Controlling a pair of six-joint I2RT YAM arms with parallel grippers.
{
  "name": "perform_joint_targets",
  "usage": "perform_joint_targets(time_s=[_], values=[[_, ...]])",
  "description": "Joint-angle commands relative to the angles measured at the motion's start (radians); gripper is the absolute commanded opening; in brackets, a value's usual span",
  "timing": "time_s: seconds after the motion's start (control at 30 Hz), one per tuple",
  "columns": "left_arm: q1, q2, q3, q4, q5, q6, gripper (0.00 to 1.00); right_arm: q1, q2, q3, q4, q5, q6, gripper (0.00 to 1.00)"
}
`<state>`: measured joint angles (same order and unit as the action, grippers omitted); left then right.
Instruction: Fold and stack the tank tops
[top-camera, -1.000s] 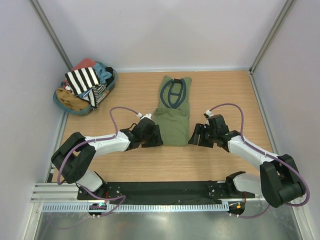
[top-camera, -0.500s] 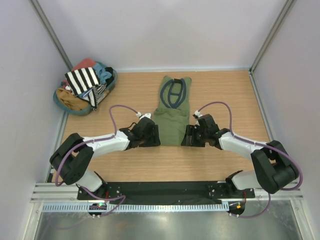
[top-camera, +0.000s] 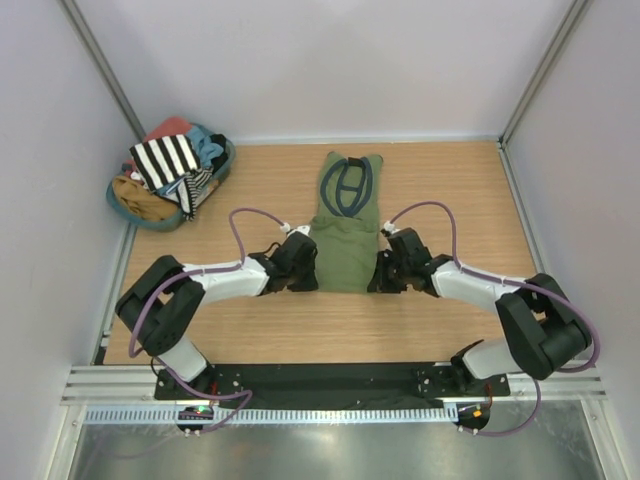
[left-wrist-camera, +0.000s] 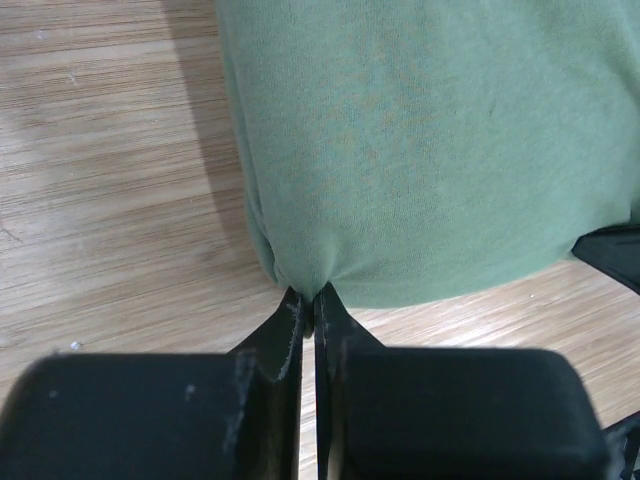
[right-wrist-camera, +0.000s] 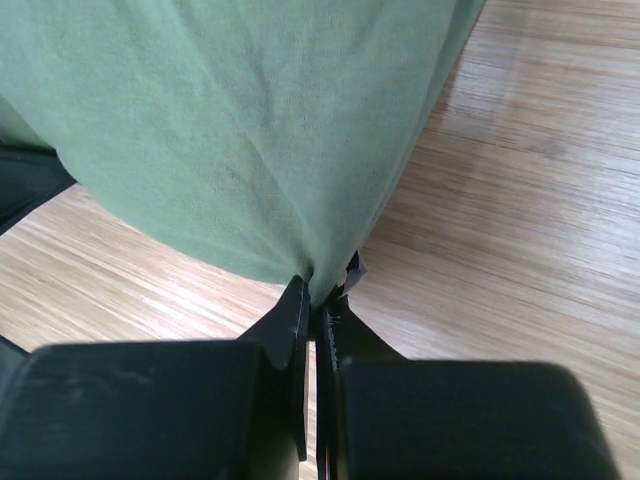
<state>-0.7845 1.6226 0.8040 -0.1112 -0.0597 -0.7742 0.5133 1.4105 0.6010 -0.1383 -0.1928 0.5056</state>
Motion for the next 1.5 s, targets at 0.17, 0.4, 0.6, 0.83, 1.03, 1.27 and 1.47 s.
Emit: perform_joint_targets(time_s=[0.17, 0.4, 0.6, 0.83, 1.03, 1.27, 1.47], values=[[0.007, 0.000, 0.171, -0.141, -0.035, 0.073, 0.00, 0.002, -0.002, 0.227, -0.191, 0.131, -0.042, 0.01], [0.018, -0.127, 0.439, -0.363, -0.055, 0.093, 0.00, 0.002, -0.073, 0.517, -0.376, 0.138, -0.024, 0.01], [-0.007, -0.213, 0.148, -0.253, 0.035, -0.005, 0.00, 0.019, -0.186, 0.214, -0.328, 0.075, 0.066, 0.01], [-0.166, -0.280, -0.071, -0.189, -0.015, -0.135, 0.00, 0.031, -0.447, -0.020, -0.374, 0.072, 0.155, 0.01], [-0.295, -0.250, -0.112, -0.188, -0.046, -0.198, 0.00, 0.050, -0.562, -0.056, -0.504, 0.059, 0.175, 0.01], [-0.332, -0.245, -0.106, -0.189, -0.051, -0.232, 0.00, 0.065, -0.617, -0.069, -0.529, 0.064, 0.215, 0.01], [-0.329, -0.280, -0.014, -0.312, -0.095, -0.183, 0.00, 0.067, -0.621, 0.029, -0.564, 0.104, 0.200, 0.01]])
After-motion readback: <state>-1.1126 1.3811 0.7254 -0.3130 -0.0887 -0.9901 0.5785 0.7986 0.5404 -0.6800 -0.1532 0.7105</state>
